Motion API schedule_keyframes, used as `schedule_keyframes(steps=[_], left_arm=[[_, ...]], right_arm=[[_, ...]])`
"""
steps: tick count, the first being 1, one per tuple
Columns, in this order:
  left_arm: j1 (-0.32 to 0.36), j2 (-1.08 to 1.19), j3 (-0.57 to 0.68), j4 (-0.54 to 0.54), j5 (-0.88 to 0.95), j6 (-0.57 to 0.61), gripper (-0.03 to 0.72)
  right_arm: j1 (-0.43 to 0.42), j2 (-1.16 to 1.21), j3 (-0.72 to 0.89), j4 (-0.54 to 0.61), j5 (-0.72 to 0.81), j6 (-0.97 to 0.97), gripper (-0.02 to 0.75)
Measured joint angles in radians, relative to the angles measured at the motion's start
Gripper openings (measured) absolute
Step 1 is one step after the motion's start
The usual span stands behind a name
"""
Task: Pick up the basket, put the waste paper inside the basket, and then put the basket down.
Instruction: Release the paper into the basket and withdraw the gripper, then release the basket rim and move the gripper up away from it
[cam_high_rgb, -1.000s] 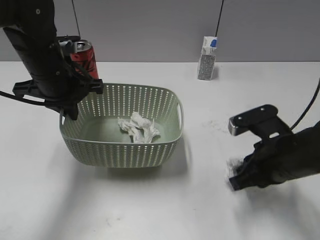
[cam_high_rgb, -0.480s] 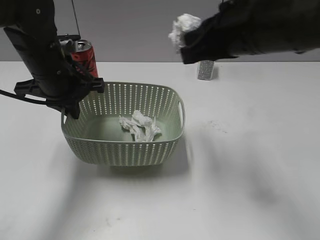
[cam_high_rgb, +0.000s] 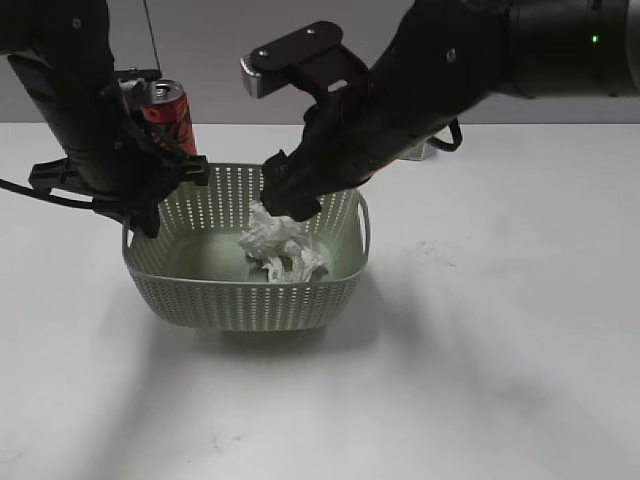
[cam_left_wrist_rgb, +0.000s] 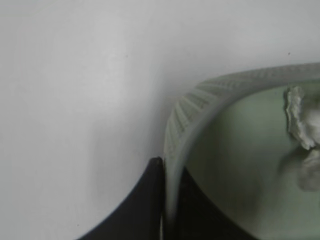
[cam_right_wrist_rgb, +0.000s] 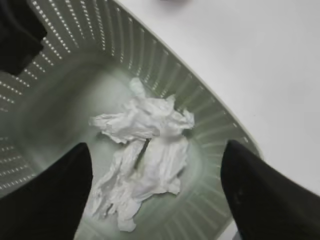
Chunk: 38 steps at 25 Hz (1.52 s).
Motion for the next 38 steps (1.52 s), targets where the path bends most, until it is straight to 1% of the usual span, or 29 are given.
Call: schedule_keyframes(steps=[2,4,6,9,12,14,17,19,23,26,30,31,32,34,35,38], left_arm=[[0.0,0.0,0.0,0.0,-0.002,0.002,0.0],[0.0,0.0,0.0,0.0,-0.003,0.002,0.0],[0.0,0.0,0.0,-0.006,-0.007,0.002,0.0],[0.0,0.0,0.0,-0.028,-0.027,0.002,0.0],[0.0,0.0,0.0,-0.058,-0.068,0.002,0.0],[0.0,0.0,0.0,-0.074,-0.101,0.012,0.0],[0.0,0.015,0.0,-0.081,-0.14,0.024,0.0],[0.0,0.038,0.0,-0.083,-0.145,0.027,0.0],[0.0,0.107,0.0,-0.132,-0.153,0.074,0.0],[0.0,0.127,-0.002,-0.159,-0.175,0.104,0.0],[0.0,0.133,-0.004,-0.168,-0.219,0.128,0.015],[0.0,0.134,-0.005,-0.17,-0.228,0.129,0.034],[0.0,0.135,-0.005,-0.17,-0.235,0.13,0.07],[0.0,0.138,-0.005,-0.17,-0.24,0.13,0.18],[0.0,0.139,-0.005,-0.17,-0.24,0.13,0.272],[0.0,0.138,-0.005,-0.17,-0.233,0.13,0.493]], right_arm=[[-0.023,-0.004,-0.046,0.0,0.059,0.013,0.6],[-0.081,-0.009,-0.074,-0.006,0.107,0.037,0.586],[-0.159,-0.013,-0.082,-0.01,0.16,0.061,0.582],[-0.299,-0.013,-0.084,-0.024,0.277,0.072,0.581],[-0.432,-0.021,-0.084,-0.075,0.392,0.074,0.581],[-0.499,-0.036,-0.084,-0.113,0.444,0.075,0.581],[-0.577,-0.083,-0.079,-0.139,0.494,0.075,0.58],[-0.604,-0.142,-0.058,-0.146,0.5,0.075,0.58],[-0.608,-0.307,0.034,-0.152,0.5,0.076,0.578],[-0.608,-0.457,0.144,-0.152,0.49,0.076,0.577],[-0.608,-0.674,0.344,-0.152,0.472,0.076,0.578],[-0.608,-0.72,0.389,-0.152,0.469,0.076,0.578],[-0.608,-0.768,0.445,-0.152,0.465,0.076,0.578],[-0.608,-0.885,0.542,-0.152,0.453,0.076,0.578],[-0.608,-0.944,0.599,-0.152,0.451,0.076,0.578],[-0.608,-1.106,0.724,-0.152,0.448,0.076,0.578]])
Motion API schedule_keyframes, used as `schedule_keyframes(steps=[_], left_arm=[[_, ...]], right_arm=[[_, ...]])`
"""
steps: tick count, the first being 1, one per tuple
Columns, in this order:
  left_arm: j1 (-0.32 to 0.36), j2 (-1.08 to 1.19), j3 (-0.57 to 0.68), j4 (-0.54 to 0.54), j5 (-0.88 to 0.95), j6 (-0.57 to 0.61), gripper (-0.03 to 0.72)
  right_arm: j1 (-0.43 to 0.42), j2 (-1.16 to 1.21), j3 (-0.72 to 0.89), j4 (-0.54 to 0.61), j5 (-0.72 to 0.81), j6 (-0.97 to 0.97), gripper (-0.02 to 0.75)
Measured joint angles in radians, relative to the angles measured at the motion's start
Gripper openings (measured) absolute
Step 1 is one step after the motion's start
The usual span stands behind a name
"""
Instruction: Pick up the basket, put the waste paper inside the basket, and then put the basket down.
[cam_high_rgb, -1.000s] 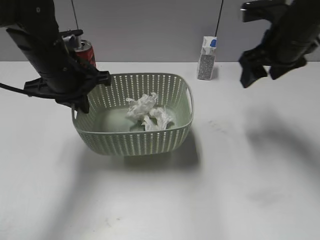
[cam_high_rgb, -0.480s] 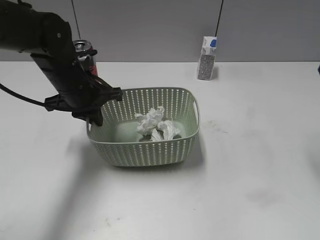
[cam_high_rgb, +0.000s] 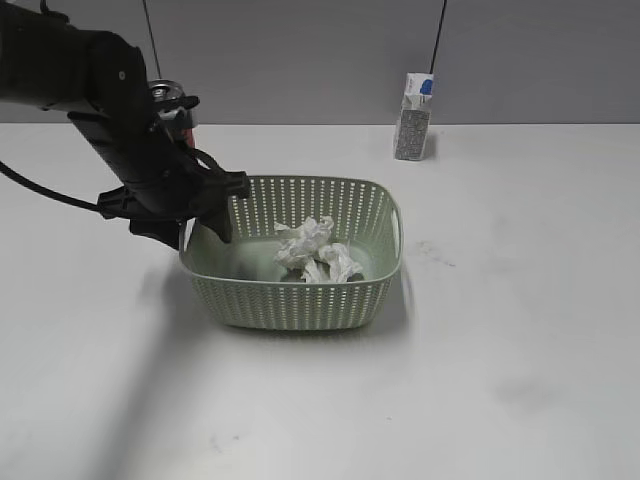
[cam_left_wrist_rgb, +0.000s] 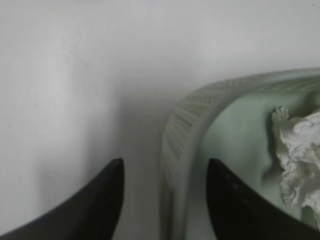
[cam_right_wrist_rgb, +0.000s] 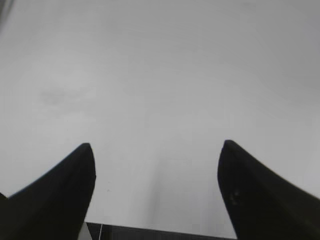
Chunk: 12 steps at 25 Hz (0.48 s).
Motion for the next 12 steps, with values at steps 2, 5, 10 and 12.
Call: schedule_keyframes(steps=[2,5,10,12], left_arm=[[0.003,-0.008,0.0,0.001,0.005,0.005,0.58],[0.024,-0.054,0.0,0.002,0.01,0.048,0.621],[0.126,-0.164,0.0,0.0,0.052,0.154,0.616],[0.182,-0.215,0.0,-0.001,0.088,0.198,0.61]], right_arm=[[0.0,-0.116,0.06,0.0,0.0,0.0,0.578],[0.0,-0.267,0.144,0.005,0.005,-0.001,0.578],[0.0,-0.456,0.18,0.014,0.035,-0.001,0.578],[0.0,-0.524,0.183,0.017,0.042,-0.001,0.577]])
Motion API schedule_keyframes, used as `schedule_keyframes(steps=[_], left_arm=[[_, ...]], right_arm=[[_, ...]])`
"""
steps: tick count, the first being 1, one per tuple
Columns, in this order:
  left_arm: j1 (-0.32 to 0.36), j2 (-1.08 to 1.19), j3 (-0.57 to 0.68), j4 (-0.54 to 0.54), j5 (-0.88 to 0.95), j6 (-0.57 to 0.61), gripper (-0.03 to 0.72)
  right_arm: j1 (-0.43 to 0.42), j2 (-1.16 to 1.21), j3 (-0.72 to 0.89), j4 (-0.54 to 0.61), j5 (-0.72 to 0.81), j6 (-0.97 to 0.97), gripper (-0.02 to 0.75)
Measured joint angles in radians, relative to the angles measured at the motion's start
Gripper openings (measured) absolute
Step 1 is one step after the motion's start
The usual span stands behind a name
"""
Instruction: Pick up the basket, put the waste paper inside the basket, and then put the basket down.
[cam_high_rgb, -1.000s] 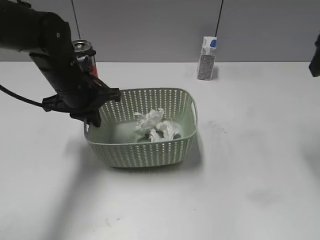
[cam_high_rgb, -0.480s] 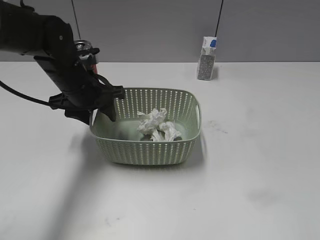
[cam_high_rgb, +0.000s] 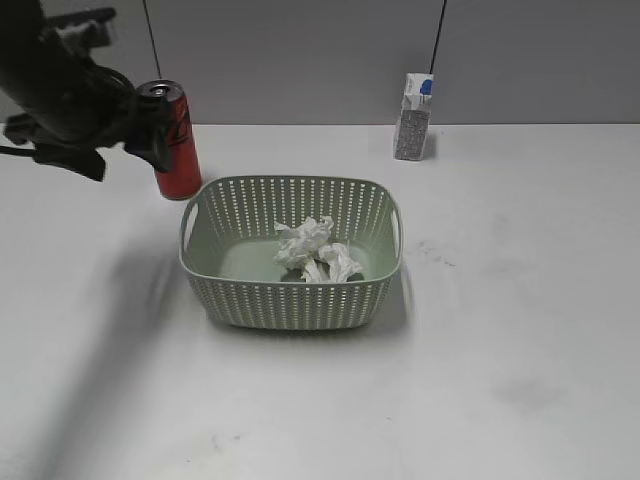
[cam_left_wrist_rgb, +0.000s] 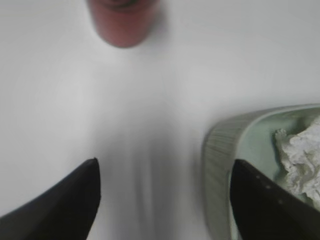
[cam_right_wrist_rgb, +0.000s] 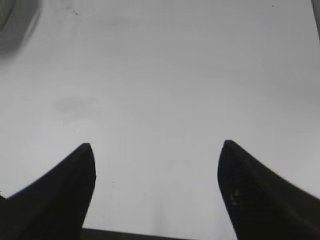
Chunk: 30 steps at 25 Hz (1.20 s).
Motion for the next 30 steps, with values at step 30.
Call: schedule_keyframes(steps=[30], left_arm=[[0.362,-1.005,0.6,-0.053,0.143,0.246,0.587]], right_arm=[[0.0,-0.222,0.004,-0.005,0.006,0.001,0.573]])
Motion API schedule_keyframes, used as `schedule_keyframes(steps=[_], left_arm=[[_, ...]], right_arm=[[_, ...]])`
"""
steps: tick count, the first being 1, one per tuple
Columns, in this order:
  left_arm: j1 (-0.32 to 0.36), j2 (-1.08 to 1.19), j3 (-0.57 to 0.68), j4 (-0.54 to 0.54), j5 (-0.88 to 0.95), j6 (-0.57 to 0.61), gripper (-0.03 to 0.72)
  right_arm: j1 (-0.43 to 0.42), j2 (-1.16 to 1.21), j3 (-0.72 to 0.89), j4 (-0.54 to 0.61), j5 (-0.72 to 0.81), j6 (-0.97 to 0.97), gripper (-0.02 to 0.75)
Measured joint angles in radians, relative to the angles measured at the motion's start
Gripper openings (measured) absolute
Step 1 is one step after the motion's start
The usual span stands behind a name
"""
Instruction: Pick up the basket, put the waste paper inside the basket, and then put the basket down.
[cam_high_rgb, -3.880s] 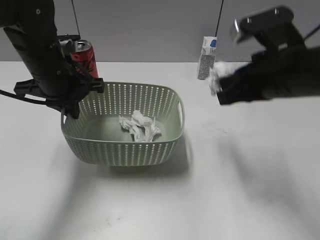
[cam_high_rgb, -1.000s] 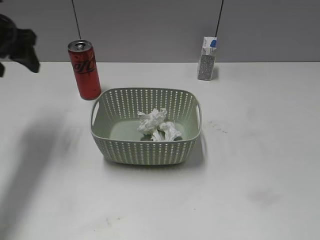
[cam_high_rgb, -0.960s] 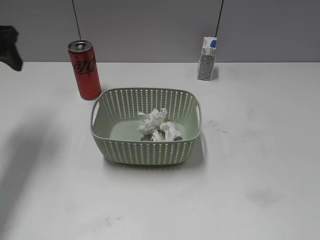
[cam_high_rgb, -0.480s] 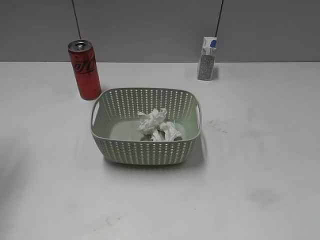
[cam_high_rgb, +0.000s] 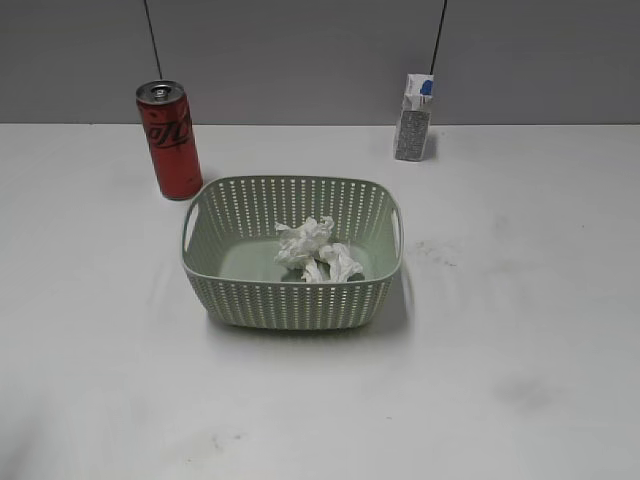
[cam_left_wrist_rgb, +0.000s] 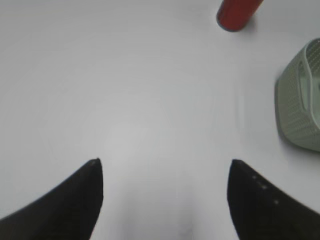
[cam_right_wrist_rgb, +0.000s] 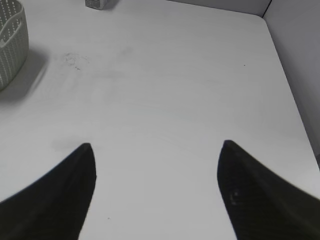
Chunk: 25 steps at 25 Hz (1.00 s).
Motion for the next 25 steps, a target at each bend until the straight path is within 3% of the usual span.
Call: schedule_keyframes(steps=[6,15,25], left_arm=[[-0.001,-0.254,0.164,0.003,0.023,0.001,0.587],[-0.001,-0.501,0.187,0.004,0.121,0.001,0.585],[-0.001,-0.718,0.192,0.004,0.113,0.001,0.585]], right_arm=[[0.0,0.0,0.0,-0.001,0.0,0.0,0.573],[0.0,0.0,0.0,-0.001,0.0,-0.001,0.573],[0.0,0.0,0.0,-0.001,0.0,0.0,0.573]])
